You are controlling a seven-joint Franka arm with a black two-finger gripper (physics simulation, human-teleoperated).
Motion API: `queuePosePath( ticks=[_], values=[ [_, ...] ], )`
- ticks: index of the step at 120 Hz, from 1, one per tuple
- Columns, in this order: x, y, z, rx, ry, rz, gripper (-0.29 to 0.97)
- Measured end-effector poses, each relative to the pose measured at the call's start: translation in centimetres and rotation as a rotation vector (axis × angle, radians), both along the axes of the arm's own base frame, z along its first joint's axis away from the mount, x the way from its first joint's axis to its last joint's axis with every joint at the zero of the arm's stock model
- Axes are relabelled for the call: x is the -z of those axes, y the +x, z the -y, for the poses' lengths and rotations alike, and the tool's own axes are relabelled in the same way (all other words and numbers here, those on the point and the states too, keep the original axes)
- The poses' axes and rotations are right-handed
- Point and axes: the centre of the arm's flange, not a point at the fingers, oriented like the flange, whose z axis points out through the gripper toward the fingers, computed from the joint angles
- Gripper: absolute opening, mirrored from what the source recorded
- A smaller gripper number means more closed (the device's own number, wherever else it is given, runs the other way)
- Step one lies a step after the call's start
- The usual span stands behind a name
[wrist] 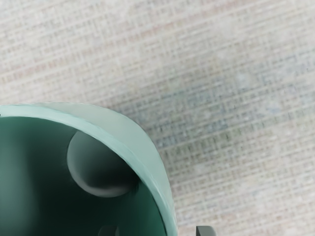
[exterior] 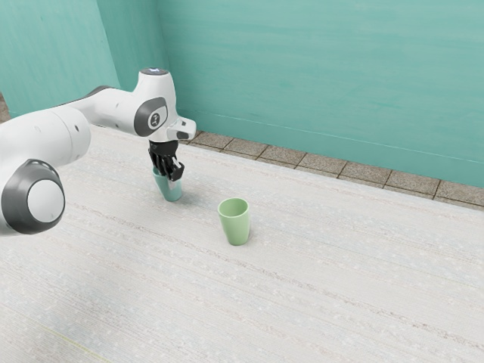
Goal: Place the left cup onto the right cup
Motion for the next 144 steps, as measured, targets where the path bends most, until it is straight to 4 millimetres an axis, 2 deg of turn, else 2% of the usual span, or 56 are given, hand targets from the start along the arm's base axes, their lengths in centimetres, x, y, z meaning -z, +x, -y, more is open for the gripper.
queuePosePath(
  ticks=[144],
  values=[
    [-0.07,0.01,-0.25,-0.010,0.005,0.007,-0.07]
  ],
)
